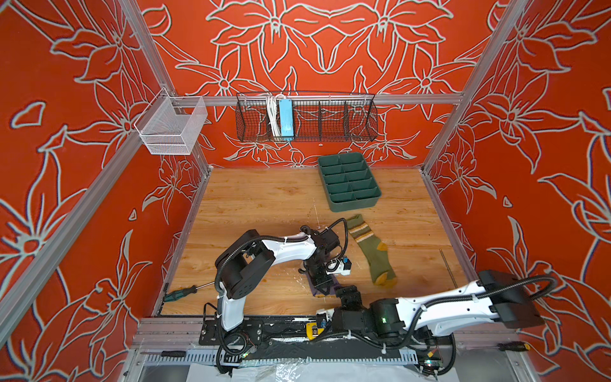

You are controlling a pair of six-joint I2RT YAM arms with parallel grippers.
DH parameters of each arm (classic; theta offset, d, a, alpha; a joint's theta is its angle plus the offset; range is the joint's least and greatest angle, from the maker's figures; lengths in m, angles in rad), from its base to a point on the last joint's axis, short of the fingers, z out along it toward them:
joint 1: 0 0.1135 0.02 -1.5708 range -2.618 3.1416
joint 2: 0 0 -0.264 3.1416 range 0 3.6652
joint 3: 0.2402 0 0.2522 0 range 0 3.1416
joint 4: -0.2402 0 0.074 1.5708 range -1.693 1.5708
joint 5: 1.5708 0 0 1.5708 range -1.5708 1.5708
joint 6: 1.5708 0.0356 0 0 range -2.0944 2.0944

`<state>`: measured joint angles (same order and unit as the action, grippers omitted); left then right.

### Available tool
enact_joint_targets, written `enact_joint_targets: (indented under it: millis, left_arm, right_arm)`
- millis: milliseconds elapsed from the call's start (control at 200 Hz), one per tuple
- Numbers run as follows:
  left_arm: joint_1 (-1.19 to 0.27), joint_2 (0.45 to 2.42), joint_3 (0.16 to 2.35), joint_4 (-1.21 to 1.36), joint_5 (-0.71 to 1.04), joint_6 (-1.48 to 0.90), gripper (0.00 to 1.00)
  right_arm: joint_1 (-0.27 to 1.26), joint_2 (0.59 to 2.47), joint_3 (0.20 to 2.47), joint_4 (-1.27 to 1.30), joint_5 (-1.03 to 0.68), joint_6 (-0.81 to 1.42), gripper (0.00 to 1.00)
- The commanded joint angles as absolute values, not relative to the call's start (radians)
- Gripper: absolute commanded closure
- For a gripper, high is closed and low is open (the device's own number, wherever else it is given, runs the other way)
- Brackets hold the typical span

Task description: Roll the socks

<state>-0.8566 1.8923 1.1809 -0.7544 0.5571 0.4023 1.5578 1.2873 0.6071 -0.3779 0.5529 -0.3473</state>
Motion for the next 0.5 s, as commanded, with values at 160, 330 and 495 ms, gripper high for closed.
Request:
enact_joint_targets:
  millis: [160, 330, 495]
  left_arm:
    - [-0.85, 1.844, 1.148, -0.752, 0.565, 0.409, 1.0]
    - [-0.85, 1.84, 1.143, -0.744, 0.568, 0.409, 1.0]
    - [-0.85, 1.836, 1.141, -0.744, 0.571, 0.411, 1.0]
  right_arm:
    - [1.446, 1.367, 0.565, -0.223, 0.477, -0.381, 0.26]
    - [1.434, 1.471, 0.588, -0.193, 0.486, -0.4, 0.36]
    - [1.431, 1.574, 0.628, -0.195, 0.478, -0.425, 0.65]
